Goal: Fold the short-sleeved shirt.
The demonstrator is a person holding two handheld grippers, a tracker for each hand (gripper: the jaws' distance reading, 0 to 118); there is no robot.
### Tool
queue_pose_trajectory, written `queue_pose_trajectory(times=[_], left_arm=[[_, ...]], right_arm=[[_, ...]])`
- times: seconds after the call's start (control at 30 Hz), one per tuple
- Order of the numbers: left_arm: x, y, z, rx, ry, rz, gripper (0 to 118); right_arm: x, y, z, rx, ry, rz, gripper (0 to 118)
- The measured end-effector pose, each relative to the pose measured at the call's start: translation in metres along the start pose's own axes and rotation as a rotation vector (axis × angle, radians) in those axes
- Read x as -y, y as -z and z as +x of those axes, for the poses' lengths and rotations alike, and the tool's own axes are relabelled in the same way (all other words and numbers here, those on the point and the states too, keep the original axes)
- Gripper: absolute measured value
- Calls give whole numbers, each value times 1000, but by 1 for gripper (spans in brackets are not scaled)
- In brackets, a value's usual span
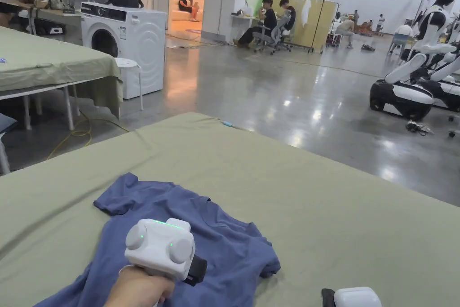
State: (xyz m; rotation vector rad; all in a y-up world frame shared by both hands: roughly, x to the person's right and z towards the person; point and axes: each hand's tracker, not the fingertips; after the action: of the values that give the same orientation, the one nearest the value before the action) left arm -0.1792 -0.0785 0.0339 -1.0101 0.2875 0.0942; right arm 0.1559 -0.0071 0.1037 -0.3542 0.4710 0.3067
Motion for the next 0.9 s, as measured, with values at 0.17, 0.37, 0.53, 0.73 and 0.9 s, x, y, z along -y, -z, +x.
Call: queue_pose_trajectory(times=[0.17,0.37,0.53,0.73,0.9], left_arm=[[-2,64,-14,5,-66,-115,95],[-1,23,-5,82,-23,3,7],[6,-49,71,270,38,118,7],[-9,-100,218,435,225,192,7],[-9,-140,335,602,317,233,7]], right_arm=[[7,18,6,12,27,-45,0],[6,3,25,28,105,-43,0],[10,-38,57,84,185,-2,0],[30,-88,108,237,189,-25,0],[57,-133,158,351,210,-47,0]])
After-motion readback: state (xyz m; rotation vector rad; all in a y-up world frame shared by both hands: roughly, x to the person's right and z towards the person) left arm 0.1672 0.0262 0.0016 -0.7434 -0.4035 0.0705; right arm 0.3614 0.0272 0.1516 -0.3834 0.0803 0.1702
